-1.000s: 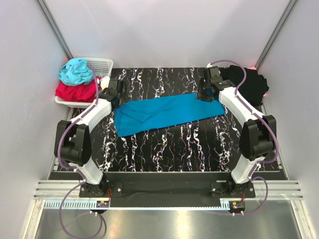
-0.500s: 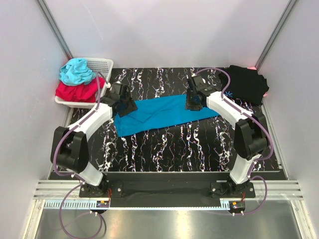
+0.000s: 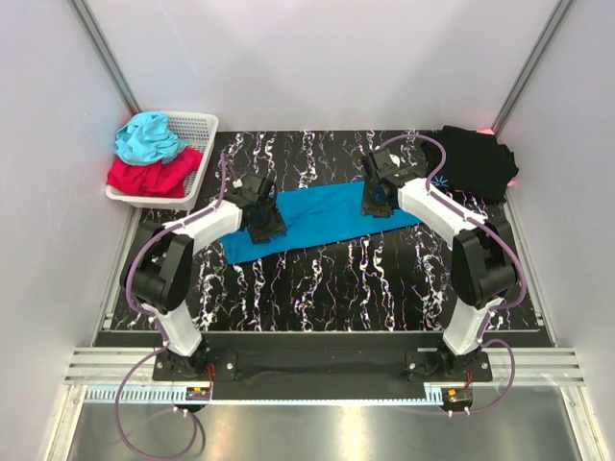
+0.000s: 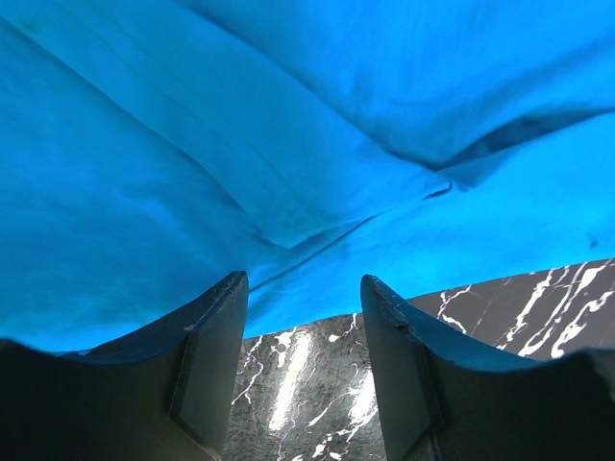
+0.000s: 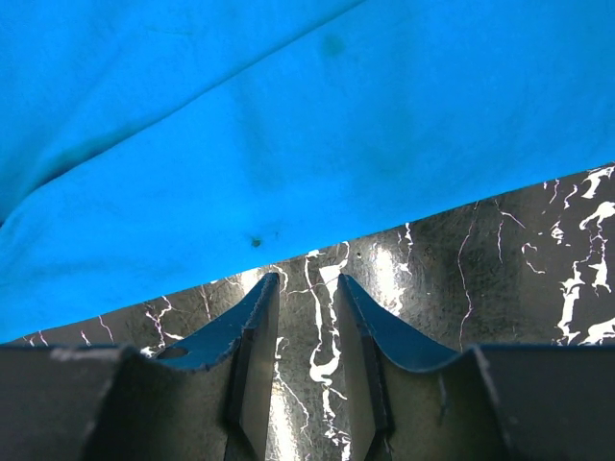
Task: Fold and stack the t-shirts
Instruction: Fold the tshirt
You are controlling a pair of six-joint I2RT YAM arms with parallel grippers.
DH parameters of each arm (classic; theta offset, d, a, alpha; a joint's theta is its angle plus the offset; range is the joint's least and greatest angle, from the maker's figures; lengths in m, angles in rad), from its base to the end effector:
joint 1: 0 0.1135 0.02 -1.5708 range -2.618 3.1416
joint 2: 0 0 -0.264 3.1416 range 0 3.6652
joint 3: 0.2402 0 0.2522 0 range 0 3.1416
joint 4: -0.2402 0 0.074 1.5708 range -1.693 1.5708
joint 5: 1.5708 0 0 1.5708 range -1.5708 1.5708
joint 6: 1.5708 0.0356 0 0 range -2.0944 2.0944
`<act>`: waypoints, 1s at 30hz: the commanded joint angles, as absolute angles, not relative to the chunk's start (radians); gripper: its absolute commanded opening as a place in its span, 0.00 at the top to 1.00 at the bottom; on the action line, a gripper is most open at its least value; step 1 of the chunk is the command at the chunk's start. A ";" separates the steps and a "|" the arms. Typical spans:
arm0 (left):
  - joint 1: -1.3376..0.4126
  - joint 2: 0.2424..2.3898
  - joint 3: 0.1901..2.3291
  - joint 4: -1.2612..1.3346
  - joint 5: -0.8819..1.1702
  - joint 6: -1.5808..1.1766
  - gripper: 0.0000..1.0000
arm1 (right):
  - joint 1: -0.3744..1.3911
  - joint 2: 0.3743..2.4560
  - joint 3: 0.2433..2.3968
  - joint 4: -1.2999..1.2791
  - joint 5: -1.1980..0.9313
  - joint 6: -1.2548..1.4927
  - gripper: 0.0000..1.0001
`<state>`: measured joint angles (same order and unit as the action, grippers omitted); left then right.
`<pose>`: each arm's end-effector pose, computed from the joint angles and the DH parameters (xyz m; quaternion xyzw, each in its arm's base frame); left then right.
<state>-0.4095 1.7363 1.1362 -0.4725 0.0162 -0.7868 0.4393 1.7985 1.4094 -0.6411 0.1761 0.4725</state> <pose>0.3226 -0.1406 0.1888 -0.1798 0.9523 -0.1453 0.1993 0.3512 0.1582 0.2398 0.0394 0.9594 0.0410 0.2761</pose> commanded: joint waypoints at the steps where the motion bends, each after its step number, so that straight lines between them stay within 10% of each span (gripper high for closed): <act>1: -0.417 1.755 1.127 -0.425 0.025 -0.810 0.45 | 0.437 1.793 1.413 -0.650 0.216 0.491 0.62; 26: -0.420 1.822 1.246 -0.466 -0.089 -0.772 0.53 | 0.436 1.810 1.428 -0.672 0.247 0.486 0.62; 30: -0.422 1.858 1.261 -0.465 -0.094 -0.770 0.82 | 0.436 1.804 1.424 -0.672 0.255 0.483 0.63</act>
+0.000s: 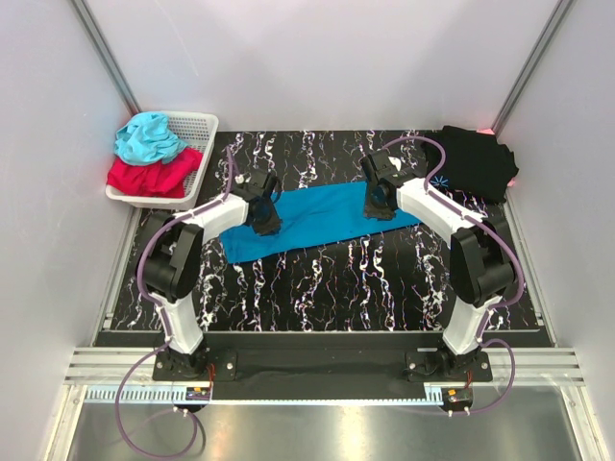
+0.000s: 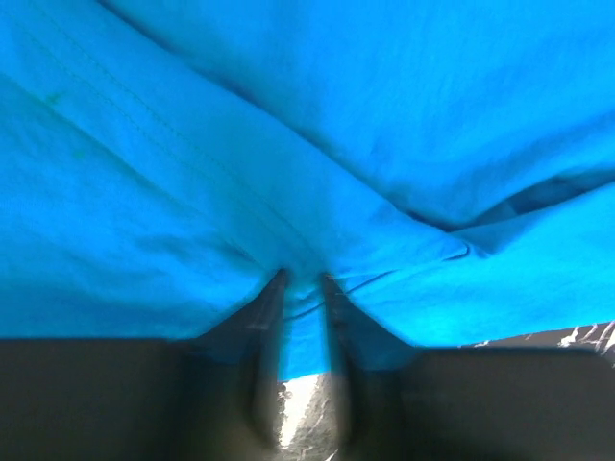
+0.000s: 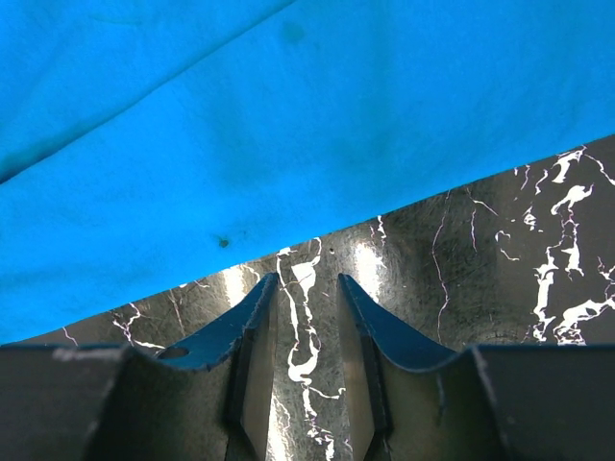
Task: Fold and stack the t-shirts
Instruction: Fold the tshirt
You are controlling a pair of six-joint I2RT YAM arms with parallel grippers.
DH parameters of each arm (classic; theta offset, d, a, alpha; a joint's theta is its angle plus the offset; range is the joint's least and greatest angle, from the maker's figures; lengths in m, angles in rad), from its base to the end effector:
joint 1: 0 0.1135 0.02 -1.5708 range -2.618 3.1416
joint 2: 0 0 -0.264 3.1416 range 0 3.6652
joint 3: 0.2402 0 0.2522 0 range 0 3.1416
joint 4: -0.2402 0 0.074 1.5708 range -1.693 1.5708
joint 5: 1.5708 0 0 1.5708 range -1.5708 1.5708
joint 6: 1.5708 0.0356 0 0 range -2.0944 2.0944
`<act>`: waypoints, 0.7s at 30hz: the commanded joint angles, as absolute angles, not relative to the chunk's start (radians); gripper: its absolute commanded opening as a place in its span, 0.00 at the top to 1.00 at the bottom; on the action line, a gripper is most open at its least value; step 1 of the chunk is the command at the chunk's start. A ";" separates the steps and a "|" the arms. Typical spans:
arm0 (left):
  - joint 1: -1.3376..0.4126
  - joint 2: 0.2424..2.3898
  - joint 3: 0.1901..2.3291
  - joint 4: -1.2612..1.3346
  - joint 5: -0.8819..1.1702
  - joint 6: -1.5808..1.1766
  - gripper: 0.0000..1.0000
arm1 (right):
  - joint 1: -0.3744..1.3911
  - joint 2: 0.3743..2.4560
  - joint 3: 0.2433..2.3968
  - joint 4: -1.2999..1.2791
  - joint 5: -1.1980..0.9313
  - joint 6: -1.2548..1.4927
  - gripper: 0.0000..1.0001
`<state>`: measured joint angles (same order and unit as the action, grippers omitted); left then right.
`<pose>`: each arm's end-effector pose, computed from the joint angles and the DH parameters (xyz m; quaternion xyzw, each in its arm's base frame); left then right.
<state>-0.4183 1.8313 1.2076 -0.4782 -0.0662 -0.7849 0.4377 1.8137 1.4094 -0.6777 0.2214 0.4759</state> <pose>0.3403 -0.1487 0.1765 -0.1847 0.9544 -0.1049 0.2096 0.3505 0.1554 0.2326 0.0452 0.9637 0.0099 0.2631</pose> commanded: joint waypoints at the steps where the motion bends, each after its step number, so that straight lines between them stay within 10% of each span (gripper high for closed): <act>1: -0.422 1.864 1.267 -0.468 -0.095 -0.769 0.84 | 0.436 1.804 1.424 -0.675 0.256 0.482 0.63; 8: -0.425 1.893 1.301 -0.480 -0.109 -0.761 1.00 | 0.428 1.795 1.419 -0.676 0.261 0.480 0.63; 21: -0.428 1.737 1.321 -0.503 -0.182 -0.742 1.00 | 0.428 1.825 1.422 -0.678 0.253 0.488 0.64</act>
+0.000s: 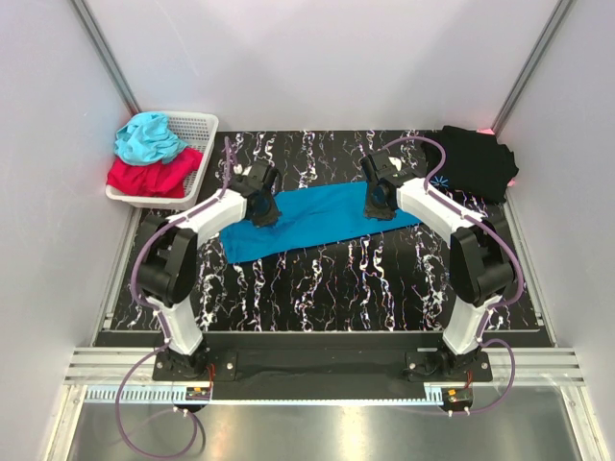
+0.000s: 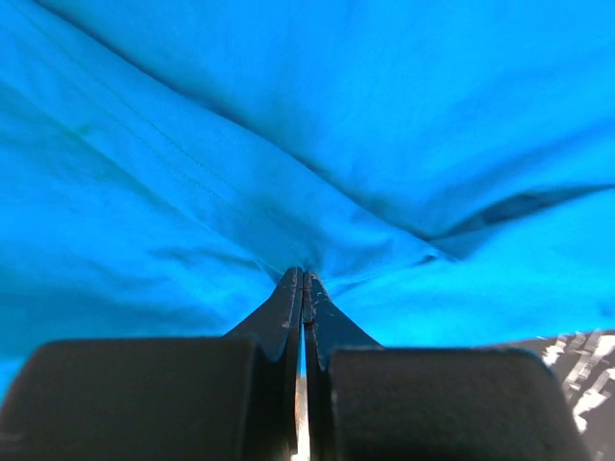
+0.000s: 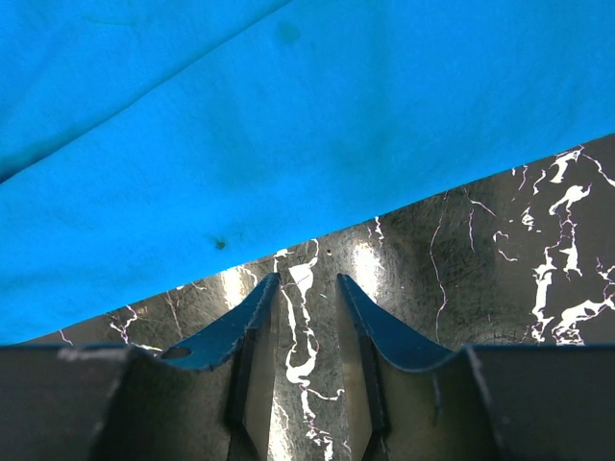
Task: Fold and stack the t-shirts
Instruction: Fold the tshirt
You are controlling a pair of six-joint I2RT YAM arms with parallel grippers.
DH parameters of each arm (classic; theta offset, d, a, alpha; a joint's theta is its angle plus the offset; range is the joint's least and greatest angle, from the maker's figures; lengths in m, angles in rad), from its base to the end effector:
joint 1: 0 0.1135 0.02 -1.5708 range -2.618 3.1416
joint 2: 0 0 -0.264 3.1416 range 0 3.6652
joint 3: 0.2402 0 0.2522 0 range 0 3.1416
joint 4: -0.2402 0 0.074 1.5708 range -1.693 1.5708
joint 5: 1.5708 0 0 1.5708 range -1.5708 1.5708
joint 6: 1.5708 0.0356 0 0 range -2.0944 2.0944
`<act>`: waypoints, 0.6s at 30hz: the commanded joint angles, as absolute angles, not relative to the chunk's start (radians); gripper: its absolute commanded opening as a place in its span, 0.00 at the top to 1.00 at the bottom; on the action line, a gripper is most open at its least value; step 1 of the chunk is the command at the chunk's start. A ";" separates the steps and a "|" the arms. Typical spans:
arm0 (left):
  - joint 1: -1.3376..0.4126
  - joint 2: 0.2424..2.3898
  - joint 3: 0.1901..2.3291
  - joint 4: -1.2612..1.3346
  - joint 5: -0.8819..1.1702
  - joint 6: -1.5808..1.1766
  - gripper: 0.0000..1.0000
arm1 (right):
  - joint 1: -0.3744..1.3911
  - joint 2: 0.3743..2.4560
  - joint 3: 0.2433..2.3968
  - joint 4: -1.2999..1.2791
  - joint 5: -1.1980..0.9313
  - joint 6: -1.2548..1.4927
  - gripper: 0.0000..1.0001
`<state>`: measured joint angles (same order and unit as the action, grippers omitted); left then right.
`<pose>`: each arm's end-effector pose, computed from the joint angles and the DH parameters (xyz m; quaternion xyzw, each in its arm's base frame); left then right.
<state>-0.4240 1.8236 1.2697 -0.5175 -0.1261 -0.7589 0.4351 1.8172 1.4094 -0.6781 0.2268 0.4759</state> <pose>0.3466 -0.1515 0.1953 -0.1765 0.9509 -0.0868 0.2388 0.3513 0.1545 0.2313 0.0468 0.9638 0.0063 0.2625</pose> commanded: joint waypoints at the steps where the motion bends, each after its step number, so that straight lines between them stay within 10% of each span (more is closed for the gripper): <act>1: -0.429 1.733 1.333 -0.503 -0.189 -0.739 1.00 | 0.428 1.824 1.422 -0.678 0.252 0.491 0.64; 14: -0.426 2.043 1.661 -0.498 -0.314 -0.595 0.99 | 0.428 1.821 1.424 -0.678 0.261 0.472 0.64; 15: -0.425 2.071 1.708 -0.503 -0.316 -0.585 0.85 | 0.428 1.816 1.424 -0.680 0.261 0.469 0.64; 16: -0.425 2.113 1.729 -0.502 -0.319 -0.569 0.36 | 0.428 1.813 1.425 -0.680 0.261 0.468 0.64; 18: -0.425 2.135 1.749 -0.506 -0.339 -0.566 0.22 | 0.428 1.806 1.425 -0.680 0.256 0.465 0.64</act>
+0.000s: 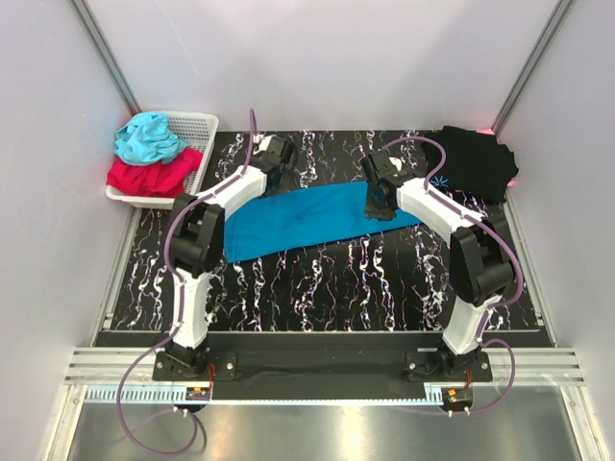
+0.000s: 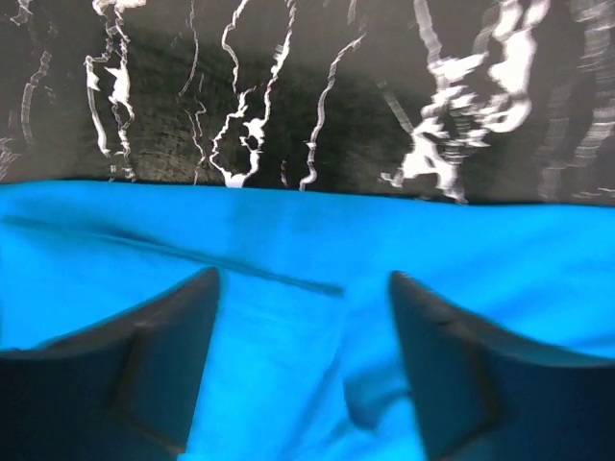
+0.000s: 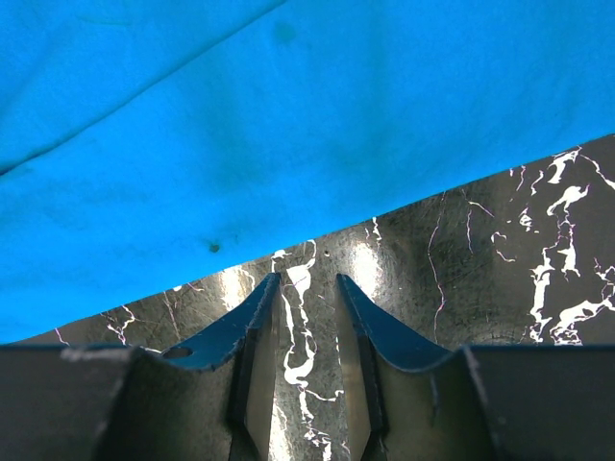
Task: Fold and stack the t-shirts
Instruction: Fold the tshirt
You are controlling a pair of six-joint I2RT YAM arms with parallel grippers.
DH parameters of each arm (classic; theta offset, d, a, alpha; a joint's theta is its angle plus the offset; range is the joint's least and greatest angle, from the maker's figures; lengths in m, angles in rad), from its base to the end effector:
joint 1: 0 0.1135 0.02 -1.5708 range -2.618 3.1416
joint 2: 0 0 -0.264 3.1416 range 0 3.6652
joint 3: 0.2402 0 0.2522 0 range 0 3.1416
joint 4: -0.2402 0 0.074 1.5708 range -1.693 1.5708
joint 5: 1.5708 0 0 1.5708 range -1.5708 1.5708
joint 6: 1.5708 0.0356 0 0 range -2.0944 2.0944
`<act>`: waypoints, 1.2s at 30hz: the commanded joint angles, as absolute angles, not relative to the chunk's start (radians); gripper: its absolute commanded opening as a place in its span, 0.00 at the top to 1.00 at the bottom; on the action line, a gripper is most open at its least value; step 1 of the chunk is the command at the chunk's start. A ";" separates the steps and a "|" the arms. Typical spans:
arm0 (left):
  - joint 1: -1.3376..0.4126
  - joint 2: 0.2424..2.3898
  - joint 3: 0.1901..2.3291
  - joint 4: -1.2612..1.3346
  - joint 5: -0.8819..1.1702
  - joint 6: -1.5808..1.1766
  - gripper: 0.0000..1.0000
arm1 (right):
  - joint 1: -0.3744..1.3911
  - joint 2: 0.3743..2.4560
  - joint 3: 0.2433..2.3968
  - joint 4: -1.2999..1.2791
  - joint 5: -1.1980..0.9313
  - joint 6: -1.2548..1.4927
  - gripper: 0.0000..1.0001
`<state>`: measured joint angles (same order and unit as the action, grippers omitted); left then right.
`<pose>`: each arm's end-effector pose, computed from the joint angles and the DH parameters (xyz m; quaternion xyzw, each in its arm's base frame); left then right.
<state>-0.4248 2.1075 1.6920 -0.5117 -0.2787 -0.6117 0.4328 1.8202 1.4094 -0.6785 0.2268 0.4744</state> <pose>0.4307 -0.1841 0.2098 -0.1314 0.9313 -0.0407 0.3374 0.3520 0.1538 0.2302 0.0470 0.9642 0.0050 0.2611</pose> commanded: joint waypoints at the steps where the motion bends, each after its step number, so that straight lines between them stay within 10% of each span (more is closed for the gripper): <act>1: -0.425 2.129 1.743 -0.503 -0.347 -0.565 0.14 | 0.426 1.802 1.424 -0.681 0.256 0.463 0.64; 16: -0.434 1.787 1.350 -0.367 -0.330 -0.591 0.08 | 0.338 1.900 1.466 -0.699 0.270 0.505 0.64; 36: -0.434 1.766 1.339 -0.632 -0.152 -0.683 0.09 | 0.195 2.256 1.953 -0.862 0.296 0.322 0.64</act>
<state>-0.4316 1.7981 1.3392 -0.6056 -0.1730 -0.6617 0.2050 2.2604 1.9118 -0.8379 0.2543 0.3519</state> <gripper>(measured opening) 0.915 0.361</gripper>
